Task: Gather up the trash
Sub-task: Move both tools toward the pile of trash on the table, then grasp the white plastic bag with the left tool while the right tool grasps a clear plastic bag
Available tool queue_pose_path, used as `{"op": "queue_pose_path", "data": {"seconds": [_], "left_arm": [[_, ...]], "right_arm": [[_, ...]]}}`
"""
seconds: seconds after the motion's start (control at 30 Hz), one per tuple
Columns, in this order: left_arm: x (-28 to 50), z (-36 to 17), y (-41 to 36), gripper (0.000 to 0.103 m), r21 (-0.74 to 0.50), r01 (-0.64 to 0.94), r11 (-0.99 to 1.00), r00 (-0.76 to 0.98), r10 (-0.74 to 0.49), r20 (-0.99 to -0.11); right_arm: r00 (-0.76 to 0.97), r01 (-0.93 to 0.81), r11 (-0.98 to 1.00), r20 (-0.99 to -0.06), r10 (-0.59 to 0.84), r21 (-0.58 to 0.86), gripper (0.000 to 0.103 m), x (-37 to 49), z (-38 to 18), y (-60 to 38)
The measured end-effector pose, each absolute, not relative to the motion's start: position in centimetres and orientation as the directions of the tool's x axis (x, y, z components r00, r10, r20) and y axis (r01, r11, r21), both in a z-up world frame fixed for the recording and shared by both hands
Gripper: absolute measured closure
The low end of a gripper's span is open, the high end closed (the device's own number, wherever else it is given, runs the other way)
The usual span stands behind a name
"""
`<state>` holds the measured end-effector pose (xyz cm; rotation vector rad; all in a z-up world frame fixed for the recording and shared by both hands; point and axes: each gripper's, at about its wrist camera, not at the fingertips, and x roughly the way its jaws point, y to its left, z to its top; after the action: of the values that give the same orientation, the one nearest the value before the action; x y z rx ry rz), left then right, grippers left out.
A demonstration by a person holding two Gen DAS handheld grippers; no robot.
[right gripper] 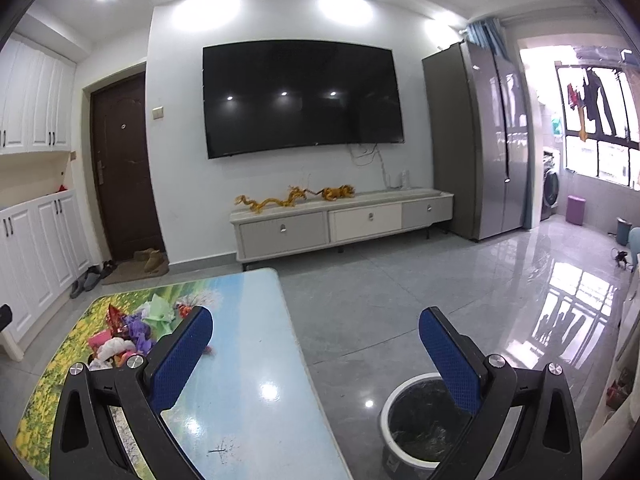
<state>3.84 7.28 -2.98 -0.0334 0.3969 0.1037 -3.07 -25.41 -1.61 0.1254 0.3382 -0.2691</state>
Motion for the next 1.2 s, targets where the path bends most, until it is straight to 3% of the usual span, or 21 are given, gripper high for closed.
{"op": "queue_pose_path", "data": {"seconds": [0.23,0.5,0.6,0.73,0.9,1.07,1.2], "left_arm": [[7.3,-6.2,10.3,0.000,-0.006,-0.099,0.995,0.869,0.083,-0.487],[10.5,-11.3,7.9,0.001,-0.040,0.097,0.994,0.769,-0.101,-0.631],[11.7,-12.2,6.9,0.008,-0.074,0.154,0.985,0.732,-0.165,-0.662],[13.7,-13.3,6.5,0.010,-0.102,0.169,0.980,0.705,-0.193,-0.682],[16.1,-14.7,6.3,0.017,-0.108,0.161,0.981,0.677,-0.190,-0.711],[18.0,-16.9,7.0,0.042,-0.144,0.141,0.980,0.629,-0.201,-0.751],[18.0,-17.1,7.8,0.052,-0.192,0.147,0.970,0.627,-0.241,-0.740]], "right_arm": [[0.888,0.171,0.983,-0.443,-0.125,0.064,0.000,0.7,-3.8,-24.2],[0.825,0.022,0.995,-0.564,0.036,0.097,0.001,5.6,-7.2,-22.5],[0.786,-0.062,0.988,-0.603,0.137,0.143,0.018,7.5,-8.5,-21.4],[0.718,-0.195,0.958,-0.634,0.286,0.211,0.046,10.1,-9.7,-19.2],[0.620,-0.351,0.890,-0.641,0.453,0.291,0.060,12.7,-10.9,-16.2],[0.534,-0.469,0.834,-0.659,0.529,0.289,0.064,14.9,-12.0,-11.9],[0.505,-0.486,0.835,-0.697,0.509,0.258,0.065,16.7,-13.5,-9.9]]}}
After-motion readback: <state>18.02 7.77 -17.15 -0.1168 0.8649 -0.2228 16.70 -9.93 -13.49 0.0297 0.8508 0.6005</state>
